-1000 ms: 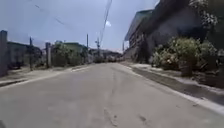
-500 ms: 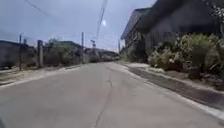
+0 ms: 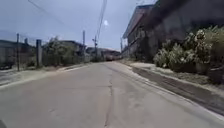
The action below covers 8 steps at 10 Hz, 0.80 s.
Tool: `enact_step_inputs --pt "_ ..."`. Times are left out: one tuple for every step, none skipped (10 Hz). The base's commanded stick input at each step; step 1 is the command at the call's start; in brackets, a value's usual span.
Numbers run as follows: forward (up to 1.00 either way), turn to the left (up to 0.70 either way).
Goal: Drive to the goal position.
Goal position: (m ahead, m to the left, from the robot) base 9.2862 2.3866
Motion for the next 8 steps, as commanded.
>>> enact_step_inputs --pt "1.0 0.01" --pt "1.0 0.01" --pt "1.0 0.01" --pt "1.0 0.01" --pt "1.0 0.01" --pt "1.0 0.01" --pt "1.0 0.01" --pt "1.0 0.01"
